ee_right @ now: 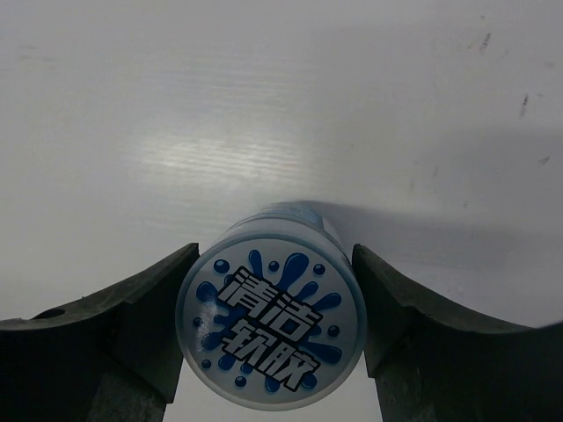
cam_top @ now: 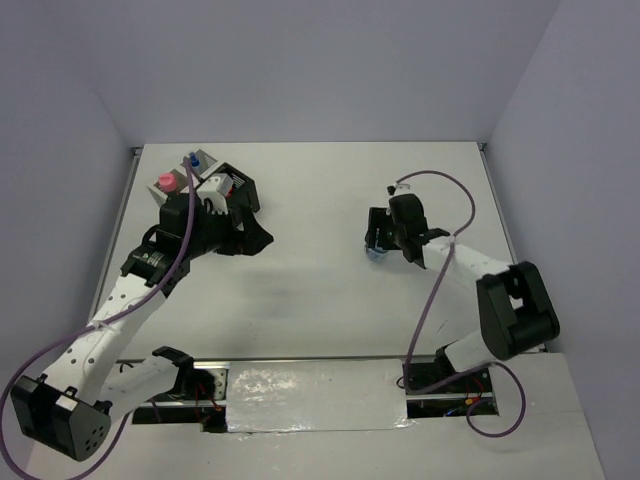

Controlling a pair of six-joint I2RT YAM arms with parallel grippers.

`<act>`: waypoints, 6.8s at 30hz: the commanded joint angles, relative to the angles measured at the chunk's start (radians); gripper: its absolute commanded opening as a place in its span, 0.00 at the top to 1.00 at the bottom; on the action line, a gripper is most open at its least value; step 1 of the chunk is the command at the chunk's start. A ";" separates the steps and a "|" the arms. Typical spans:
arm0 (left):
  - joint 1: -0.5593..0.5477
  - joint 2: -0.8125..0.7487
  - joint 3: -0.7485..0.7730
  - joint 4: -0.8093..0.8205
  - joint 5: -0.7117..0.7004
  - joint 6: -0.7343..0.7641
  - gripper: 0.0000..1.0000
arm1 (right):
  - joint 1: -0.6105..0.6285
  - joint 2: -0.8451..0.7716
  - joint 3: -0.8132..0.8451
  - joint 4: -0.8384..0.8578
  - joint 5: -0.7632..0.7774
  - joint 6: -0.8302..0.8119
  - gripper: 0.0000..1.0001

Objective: Sort the stationery into containers
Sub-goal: Pick up the stationery from the center of the board, then place the stationery in the storage box.

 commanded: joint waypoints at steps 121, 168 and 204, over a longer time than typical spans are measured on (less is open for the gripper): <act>0.151 0.137 0.255 -0.292 -0.677 0.077 0.01 | 0.482 0.061 0.717 0.058 0.131 -0.037 0.00; 0.016 0.792 0.676 -0.473 -0.998 0.178 0.15 | 0.350 -0.524 -0.027 0.013 -0.087 -0.009 0.00; 0.044 0.660 0.771 -0.464 -0.920 0.161 1.00 | 0.350 -0.499 -0.017 0.013 -0.111 -0.009 0.00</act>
